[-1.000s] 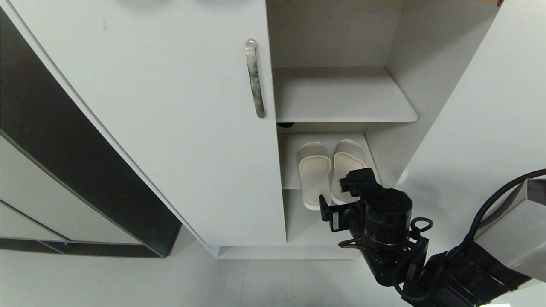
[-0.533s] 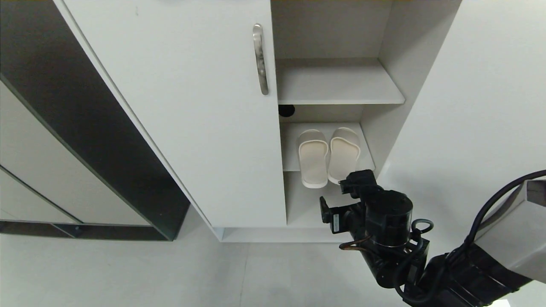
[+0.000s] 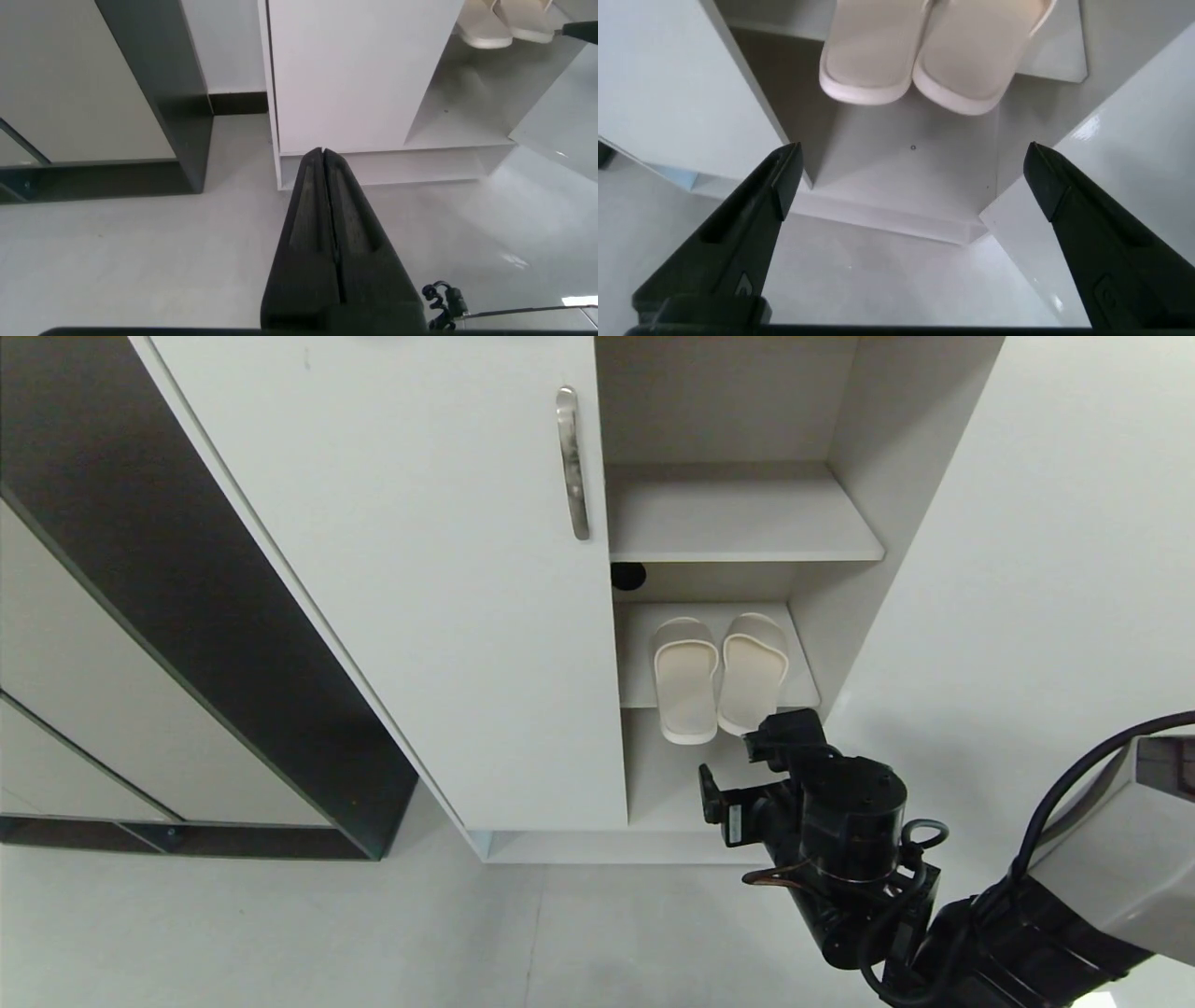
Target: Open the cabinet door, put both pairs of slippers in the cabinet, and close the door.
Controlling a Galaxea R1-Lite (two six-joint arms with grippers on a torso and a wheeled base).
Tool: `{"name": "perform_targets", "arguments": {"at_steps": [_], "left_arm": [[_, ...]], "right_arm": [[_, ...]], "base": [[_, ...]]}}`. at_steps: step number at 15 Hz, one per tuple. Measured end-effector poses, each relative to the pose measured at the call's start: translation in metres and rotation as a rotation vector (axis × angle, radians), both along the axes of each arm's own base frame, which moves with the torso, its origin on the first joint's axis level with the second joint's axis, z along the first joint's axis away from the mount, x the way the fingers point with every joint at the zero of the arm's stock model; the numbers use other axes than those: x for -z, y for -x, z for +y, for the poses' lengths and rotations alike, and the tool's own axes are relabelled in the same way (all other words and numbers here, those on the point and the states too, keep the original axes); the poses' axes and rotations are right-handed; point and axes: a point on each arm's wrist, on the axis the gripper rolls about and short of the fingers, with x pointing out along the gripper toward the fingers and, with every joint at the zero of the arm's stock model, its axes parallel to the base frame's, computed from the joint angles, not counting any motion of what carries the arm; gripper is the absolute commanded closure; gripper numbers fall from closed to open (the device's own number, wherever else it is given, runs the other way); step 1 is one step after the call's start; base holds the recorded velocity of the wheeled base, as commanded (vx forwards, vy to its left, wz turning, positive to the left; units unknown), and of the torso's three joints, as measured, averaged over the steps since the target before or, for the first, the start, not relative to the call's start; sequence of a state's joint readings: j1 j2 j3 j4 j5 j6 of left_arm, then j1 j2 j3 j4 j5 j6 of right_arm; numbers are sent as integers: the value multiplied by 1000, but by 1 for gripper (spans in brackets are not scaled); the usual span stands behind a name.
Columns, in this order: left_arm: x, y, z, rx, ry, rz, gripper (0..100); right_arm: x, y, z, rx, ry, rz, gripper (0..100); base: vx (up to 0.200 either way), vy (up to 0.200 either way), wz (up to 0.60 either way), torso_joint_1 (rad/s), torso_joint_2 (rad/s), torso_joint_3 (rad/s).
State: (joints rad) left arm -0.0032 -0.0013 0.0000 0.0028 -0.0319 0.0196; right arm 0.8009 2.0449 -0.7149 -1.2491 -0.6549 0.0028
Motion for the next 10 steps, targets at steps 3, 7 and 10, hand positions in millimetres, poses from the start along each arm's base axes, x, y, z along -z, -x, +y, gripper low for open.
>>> {"name": "perform_targets", "arguments": {"at_steps": [3, 7, 10], "left_arm": [[0, 0, 0, 0, -1, 1, 100], [0, 0, 0, 0, -2, 1, 100], [0, 0, 0, 0, -2, 0, 100]], "right_arm": [[1, 0, 0, 0, 3, 3, 0], [4, 0, 0, 0, 11, 9, 0], [7, -1, 1, 1, 16, 15, 0]], "base": [[0, 0, 0, 0, 0, 0], [0, 0, 0, 0, 0, 0], [0, 0, 0, 0, 0, 94]]}}
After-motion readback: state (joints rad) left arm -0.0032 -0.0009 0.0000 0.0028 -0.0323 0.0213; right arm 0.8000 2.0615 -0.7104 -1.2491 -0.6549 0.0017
